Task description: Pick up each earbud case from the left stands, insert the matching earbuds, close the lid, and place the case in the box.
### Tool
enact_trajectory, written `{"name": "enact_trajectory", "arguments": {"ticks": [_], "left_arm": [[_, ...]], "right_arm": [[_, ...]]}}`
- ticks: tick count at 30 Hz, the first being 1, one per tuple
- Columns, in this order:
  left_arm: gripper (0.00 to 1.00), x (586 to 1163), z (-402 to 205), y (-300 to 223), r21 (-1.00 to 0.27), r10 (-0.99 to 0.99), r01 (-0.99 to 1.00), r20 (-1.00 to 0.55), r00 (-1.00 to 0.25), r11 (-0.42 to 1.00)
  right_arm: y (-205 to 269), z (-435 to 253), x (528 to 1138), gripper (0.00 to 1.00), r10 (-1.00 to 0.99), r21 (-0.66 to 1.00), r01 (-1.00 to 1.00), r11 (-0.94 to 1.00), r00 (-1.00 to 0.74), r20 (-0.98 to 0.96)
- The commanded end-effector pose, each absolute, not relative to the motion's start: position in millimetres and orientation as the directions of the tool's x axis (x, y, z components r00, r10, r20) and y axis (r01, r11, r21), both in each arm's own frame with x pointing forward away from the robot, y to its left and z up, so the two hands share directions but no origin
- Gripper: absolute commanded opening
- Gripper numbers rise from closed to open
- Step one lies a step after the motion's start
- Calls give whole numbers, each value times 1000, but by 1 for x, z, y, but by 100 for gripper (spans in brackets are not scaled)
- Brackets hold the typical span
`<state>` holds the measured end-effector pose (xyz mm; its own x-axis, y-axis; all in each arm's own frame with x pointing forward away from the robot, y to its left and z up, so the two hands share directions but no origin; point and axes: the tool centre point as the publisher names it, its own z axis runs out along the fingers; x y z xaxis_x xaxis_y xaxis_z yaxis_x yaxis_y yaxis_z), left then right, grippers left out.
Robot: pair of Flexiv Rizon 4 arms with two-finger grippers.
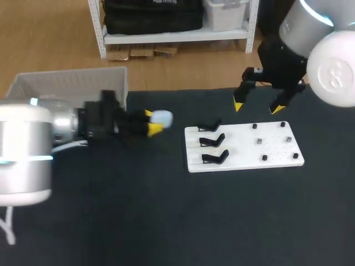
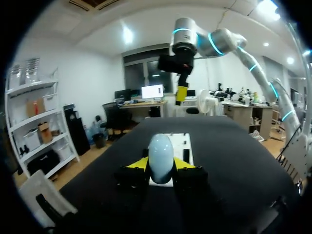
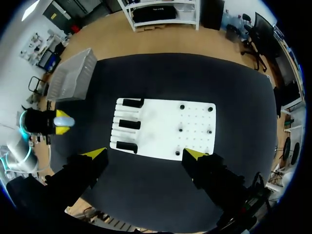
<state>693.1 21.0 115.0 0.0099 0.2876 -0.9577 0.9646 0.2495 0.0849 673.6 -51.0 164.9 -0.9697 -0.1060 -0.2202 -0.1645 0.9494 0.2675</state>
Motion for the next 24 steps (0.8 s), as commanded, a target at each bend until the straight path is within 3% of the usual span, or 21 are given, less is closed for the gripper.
{"name": "enact_trajectory", "arguments": {"ticks": [1,12,24], "left_arm": [[0,698,133,74,100,311,906,-950,-36,410],[0,764,118,167,0,318,791,-916,-245,611],[0,836,107,216,-30,362,760,-867,-343,649]], "right_arm": [[-52,165,670,100,-96,265,-161,951,-965,-244],[-52,165,670,100,-96,265,-161,951,-965,-244],[-52,165,670,100,-96,265,-161,951,-965,-244]]}}
